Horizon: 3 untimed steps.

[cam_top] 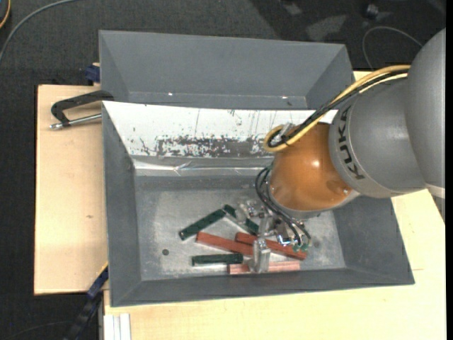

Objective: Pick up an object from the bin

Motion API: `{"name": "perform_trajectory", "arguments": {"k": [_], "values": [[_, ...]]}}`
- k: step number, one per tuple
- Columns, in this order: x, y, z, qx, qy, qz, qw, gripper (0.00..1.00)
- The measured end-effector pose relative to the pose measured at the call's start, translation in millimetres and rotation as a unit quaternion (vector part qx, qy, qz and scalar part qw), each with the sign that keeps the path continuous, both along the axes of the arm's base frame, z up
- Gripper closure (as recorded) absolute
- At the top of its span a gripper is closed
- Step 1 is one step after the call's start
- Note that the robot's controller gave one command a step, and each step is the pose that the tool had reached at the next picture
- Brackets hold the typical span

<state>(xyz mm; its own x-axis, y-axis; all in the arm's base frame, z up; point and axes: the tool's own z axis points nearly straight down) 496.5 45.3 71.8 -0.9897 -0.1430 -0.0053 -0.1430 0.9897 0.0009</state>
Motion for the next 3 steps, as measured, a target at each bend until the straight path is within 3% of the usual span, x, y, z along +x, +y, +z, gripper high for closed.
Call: {"name": "perform_trajectory", "arguments": {"k": [1,2,3], "values": [[0.3,8.2,-0.2,-0.001,-0.0010,0.014,0.9999,0.00],[15.3,31.1,-0.8,0.000,-0.0006,0.030,0.9996,0.00],[-1.1,40.0,0.6,0.000,-0.0007,0.020,0.9998,0.00]]}}
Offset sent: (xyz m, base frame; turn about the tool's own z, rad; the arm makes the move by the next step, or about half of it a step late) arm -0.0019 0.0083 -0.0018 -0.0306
